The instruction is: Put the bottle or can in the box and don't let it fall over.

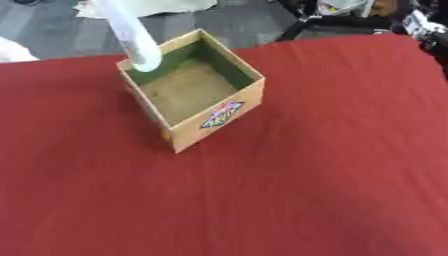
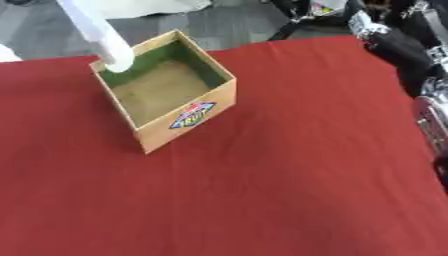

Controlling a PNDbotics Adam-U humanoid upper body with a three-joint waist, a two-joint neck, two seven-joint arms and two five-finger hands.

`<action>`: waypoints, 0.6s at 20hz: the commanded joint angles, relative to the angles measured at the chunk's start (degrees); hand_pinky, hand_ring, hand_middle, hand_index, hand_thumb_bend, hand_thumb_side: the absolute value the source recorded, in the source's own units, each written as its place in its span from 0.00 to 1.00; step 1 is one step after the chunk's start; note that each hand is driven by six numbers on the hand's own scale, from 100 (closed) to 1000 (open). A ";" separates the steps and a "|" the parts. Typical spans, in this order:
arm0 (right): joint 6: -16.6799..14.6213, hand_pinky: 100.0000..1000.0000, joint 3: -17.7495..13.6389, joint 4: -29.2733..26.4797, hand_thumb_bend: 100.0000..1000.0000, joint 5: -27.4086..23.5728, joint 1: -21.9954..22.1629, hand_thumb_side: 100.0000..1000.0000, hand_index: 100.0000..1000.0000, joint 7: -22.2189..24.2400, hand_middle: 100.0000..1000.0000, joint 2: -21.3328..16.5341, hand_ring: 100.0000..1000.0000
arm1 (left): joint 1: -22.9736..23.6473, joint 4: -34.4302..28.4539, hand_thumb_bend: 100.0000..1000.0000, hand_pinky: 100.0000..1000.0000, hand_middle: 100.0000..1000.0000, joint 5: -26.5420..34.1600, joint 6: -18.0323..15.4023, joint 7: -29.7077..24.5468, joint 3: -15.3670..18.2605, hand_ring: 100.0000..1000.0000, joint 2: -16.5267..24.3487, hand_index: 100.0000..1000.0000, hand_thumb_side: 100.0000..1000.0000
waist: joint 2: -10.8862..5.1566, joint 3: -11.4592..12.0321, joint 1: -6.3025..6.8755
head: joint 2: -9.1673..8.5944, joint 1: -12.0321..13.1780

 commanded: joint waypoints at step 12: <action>0.13 0.78 0.29 -0.97 0.09 -0.05 -2.03 0.21 0.84 0.55 0.73 0.48 0.77 | 0.19 2.71 0.01 0.51 0.48 0.70 -0.40 3.98 0.30 0.43 -3.15 0.47 0.00 | -0.48 -1.44 -0.13 | 0.91 1.81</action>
